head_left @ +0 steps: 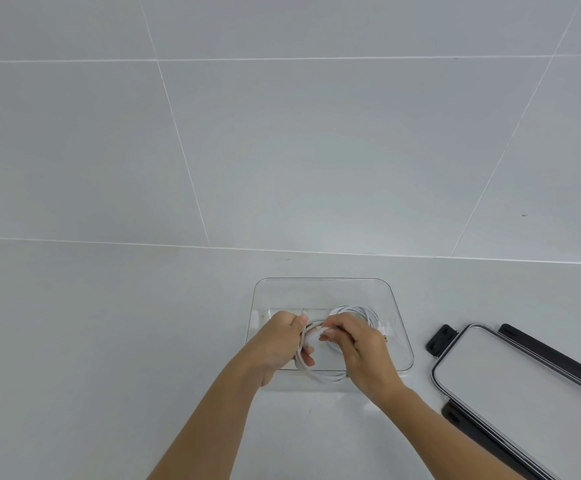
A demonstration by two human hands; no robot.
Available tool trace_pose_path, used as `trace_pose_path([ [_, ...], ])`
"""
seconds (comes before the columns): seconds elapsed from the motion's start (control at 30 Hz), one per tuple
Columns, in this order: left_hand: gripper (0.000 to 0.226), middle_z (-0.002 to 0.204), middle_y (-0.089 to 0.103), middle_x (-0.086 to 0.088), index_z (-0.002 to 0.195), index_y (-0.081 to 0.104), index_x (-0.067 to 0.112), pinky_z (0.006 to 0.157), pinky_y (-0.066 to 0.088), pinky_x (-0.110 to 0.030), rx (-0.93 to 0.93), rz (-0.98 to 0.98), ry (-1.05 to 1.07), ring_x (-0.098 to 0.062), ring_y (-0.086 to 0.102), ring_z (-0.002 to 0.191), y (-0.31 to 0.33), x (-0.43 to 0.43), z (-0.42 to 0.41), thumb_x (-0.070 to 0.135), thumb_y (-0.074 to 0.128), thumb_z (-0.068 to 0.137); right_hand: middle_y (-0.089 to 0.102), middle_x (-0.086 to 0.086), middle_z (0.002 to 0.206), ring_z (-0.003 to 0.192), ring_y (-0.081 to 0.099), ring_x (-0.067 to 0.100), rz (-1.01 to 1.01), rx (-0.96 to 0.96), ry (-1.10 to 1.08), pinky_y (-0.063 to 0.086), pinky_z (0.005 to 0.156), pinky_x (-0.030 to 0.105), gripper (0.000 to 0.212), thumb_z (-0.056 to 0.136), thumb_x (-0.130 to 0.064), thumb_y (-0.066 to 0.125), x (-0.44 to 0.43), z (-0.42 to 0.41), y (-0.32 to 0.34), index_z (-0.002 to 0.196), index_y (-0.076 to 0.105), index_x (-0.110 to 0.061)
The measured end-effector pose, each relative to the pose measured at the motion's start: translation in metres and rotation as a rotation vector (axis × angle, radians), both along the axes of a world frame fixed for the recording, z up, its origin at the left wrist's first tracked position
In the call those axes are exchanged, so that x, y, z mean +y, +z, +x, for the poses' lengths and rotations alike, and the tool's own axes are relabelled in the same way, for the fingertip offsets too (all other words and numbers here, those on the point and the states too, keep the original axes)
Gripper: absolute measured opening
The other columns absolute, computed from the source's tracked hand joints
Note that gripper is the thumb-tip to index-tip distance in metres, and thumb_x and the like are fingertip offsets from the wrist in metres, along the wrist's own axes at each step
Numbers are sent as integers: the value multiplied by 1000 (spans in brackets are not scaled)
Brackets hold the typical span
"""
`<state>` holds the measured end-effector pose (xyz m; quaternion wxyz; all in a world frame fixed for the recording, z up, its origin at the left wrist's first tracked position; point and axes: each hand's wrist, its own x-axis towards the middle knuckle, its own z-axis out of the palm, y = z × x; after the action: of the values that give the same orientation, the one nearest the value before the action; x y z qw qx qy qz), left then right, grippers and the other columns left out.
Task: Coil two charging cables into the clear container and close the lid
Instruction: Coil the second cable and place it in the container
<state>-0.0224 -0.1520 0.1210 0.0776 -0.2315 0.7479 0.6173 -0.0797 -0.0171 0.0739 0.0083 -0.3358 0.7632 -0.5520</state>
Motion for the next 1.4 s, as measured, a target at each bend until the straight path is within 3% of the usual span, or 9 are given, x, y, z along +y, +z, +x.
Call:
trace_pose_path([
  [0.23,22,71,61,-5,94,66,1,69,54,-28,96,265,75,-16,59,66,-5,-8,1,10,46,96,59,-6,70,62,61,14,38,-132,-21,56,61,27,24,89,2,54,-4,-3,13,76,63,-16],
  [0.37,17,72,61,-5,97,68,4,64,55,-29,150,290,170,-15,58,62,-7,-8,-3,12,54,92,59,3,58,48,56,13,17,-266,-125,47,48,19,13,91,-7,56,-12,-1,16,82,61,-15],
  [0.47,15,72,61,-5,93,69,11,65,57,-31,186,187,198,-15,58,60,-8,-8,-6,13,55,92,60,1,64,48,57,10,95,-244,-167,48,50,28,3,92,-13,56,-18,0,12,90,56,-16],
  [0.57,17,68,58,-3,85,69,18,67,56,-33,215,59,175,-10,55,54,-11,-10,-9,14,54,92,65,8,71,58,62,16,104,-281,-195,49,55,29,24,89,-17,61,-21,-4,13,102,42,-24],
  [0.67,18,63,53,0,88,68,14,63,55,-32,253,-110,166,-5,50,46,-18,-11,-11,15,51,93,68,6,76,73,64,22,216,-277,-206,50,67,33,19,86,-23,65,-25,-12,15,98,51,-20],
  [0.8,18,66,55,8,97,64,15,58,46,-19,238,-381,132,-7,52,55,-26,-15,-18,22,47,95,68,3,80,73,62,21,317,-260,-201,45,63,28,15,86,-25,64,-32,-20,14,90,60,-12],
  [0.97,23,85,63,-1,101,59,13,68,45,-30,73,-546,63,-19,59,76,-36,-20,-24,31,45,95,67,1,82,77,62,19,457,-206,-226,48,68,32,17,85,-29,64,-39,-28,6,90,59,-13],
  [1.2,33,123,50,-9,125,43,8,77,41,-29,-111,-610,0,-25,56,99,-50,-20,-32,7,46,92,68,3,90,84,61,22,698,-85,-174,44,66,31,22,88,-34,59,-50,-41,-13,95,57,-13],
  [1.4,24,100,51,-15,106,51,1,66,39,-33,-166,-862,0,-32,57,89,-48,-20,-36,-5,37,87,66,7,95,95,57,28,793,-9,-144,38,70,29,23,87,-36,59,-60,-56,-21,95,60,-15],
])
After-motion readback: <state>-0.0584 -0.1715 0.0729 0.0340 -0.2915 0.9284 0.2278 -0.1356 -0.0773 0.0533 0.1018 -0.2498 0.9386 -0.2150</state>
